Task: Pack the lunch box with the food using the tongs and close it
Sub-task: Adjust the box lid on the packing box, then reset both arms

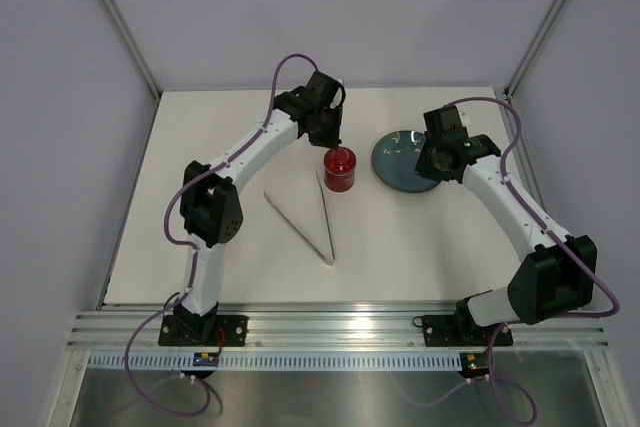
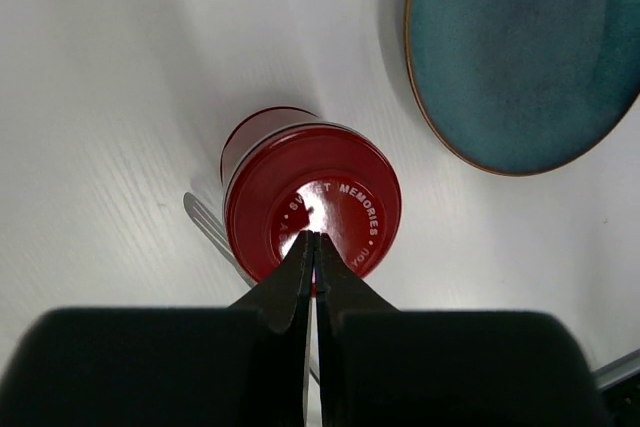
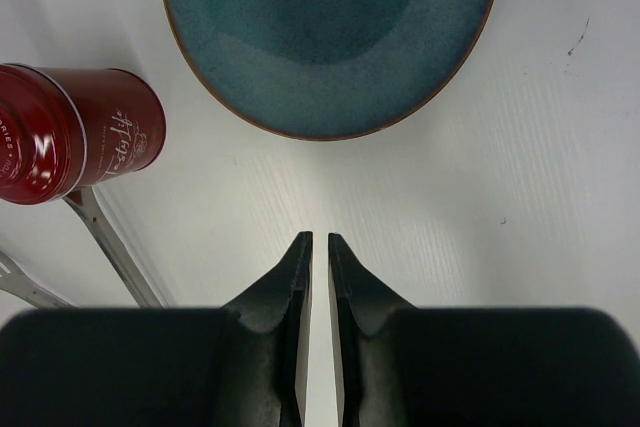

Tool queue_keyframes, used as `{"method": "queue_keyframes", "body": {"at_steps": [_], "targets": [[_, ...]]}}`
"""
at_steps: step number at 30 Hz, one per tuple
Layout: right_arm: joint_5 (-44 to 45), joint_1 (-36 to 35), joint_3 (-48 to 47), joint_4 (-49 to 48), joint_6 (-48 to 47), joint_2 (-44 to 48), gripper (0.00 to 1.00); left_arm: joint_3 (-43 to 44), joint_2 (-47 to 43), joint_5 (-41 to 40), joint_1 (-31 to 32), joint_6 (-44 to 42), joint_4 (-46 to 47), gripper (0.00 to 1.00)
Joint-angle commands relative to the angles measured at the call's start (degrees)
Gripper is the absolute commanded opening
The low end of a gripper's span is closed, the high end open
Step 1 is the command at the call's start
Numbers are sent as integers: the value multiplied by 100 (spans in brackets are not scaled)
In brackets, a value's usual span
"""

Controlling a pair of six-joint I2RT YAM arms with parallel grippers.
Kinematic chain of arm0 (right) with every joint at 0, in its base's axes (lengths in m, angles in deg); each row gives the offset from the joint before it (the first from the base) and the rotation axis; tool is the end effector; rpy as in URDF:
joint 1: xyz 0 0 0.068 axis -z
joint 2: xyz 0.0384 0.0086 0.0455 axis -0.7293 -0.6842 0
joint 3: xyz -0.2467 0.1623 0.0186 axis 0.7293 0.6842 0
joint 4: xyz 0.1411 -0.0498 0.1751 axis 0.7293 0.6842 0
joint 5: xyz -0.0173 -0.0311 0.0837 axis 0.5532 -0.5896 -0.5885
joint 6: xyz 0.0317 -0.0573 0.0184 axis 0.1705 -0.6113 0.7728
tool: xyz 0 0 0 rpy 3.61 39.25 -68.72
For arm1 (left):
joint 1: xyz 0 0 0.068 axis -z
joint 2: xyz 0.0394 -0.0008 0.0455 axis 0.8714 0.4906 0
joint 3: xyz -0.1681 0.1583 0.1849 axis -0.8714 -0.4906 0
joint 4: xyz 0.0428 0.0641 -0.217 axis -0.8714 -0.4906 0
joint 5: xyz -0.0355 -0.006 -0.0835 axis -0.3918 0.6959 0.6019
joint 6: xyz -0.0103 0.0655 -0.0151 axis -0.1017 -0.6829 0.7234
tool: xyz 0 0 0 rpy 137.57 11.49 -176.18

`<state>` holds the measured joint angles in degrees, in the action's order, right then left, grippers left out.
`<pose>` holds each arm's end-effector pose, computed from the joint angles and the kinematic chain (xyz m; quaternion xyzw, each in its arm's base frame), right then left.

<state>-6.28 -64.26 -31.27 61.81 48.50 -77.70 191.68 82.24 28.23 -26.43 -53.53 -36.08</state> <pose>0.2607 0.0710 0.3187 0.1400 0.9376 0.0432 0.3152 0.3837 -0.2643 0.2927 0.0938 0.9451 -0.1743 0.2600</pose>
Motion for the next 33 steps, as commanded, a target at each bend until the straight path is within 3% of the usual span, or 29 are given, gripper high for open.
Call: {"method": "queue_keyframes", "body": {"at_steps": [1, 7, 14, 18, 23, 26, 27, 31, 33], "targets": [[-70, 38, -65, -70, 46, 107, 17, 177, -709, -175, 78, -87, 153, 0], [-61, 38, -66, -70, 55, 108, 17, 239, -596, -123, 70, -79, 171, 0], [-70, 38, -4, -87, 64, 72, 18, -542, -87, 202, 87, 45, 435, 0], [-79, 29, -4, -70, 72, 98, 18, -544, 230, 89, 87, 9, 154, 0], [-70, 29, -22, -52, 90, 230, 18, -447, -478, -113, 87, -43, 31, 0], [-26, 29, -22, -17, 116, 353, 28, -306, -1120, -254, 87, -43, -48, 0], [0, 29, 4, -26, 116, 388, 44, -324, -1306, -289, 96, -43, -49, 0], [254, 29, 127, -35, 239, 721, 85, -709, -2220, -623, 87, -52, 21, 2], [544, 29, 241, 0, 344, 845, 97, -955, -2798, -781, 96, -78, 65, 7]]}}
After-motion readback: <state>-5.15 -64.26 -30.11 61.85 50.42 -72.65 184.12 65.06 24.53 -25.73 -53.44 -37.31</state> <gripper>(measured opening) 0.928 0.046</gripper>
